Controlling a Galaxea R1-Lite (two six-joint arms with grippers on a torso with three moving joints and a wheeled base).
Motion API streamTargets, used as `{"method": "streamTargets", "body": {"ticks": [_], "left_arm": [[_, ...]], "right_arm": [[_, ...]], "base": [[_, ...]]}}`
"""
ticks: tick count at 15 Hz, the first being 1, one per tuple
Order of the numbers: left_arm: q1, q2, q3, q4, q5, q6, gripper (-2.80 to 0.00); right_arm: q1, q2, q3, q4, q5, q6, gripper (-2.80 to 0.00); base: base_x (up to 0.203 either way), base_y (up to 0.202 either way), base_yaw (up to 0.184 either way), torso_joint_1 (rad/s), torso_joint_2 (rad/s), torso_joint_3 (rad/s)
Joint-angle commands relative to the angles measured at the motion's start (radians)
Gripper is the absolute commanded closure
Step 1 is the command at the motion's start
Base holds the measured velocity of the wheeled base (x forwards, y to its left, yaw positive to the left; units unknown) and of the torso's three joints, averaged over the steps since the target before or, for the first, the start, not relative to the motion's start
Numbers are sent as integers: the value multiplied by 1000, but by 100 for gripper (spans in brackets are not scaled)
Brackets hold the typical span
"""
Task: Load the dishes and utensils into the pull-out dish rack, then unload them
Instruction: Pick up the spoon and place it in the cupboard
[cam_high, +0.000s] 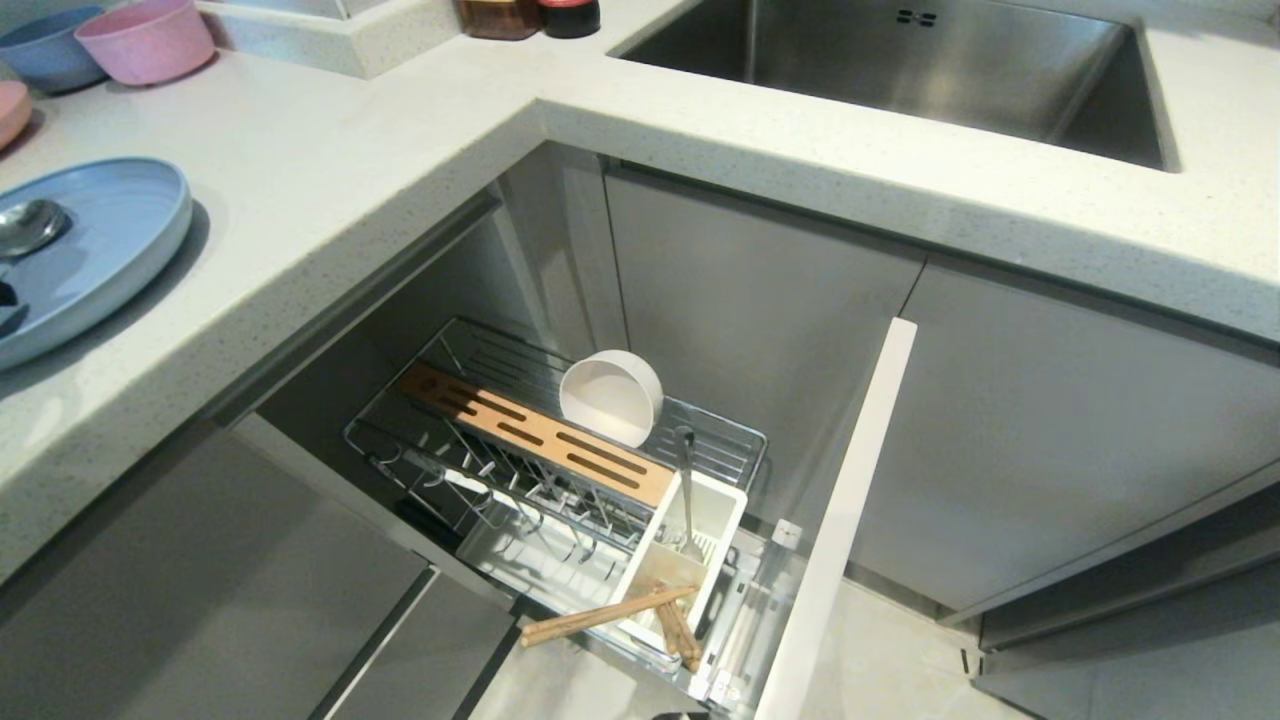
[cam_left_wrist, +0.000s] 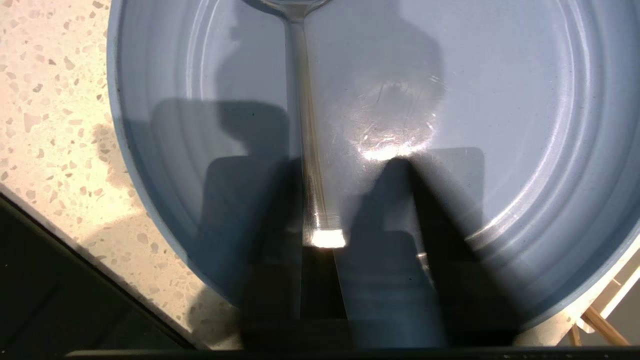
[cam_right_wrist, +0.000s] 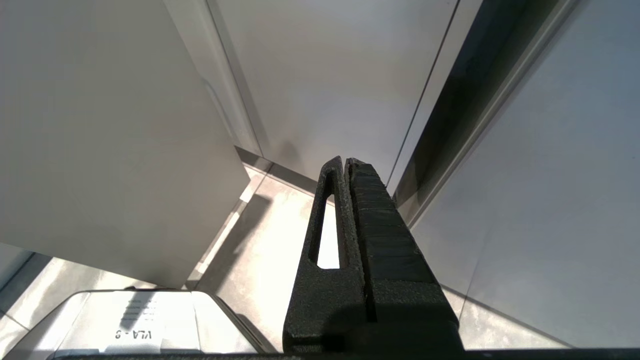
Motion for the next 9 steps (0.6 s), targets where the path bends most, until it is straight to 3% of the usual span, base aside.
{"method": "streamTargets", "body": {"ticks": [1,9], "left_arm": [[1,0,0,5,-2,1,0],[1,-11,-21,0,-6,-10,0]], "right_arm": [[0,1,2,0,0,0,0],[0,1,1,0,0,0,0]], "base": [[0,0,0,0,0,0],[0,0,0,0,0,0]]}}
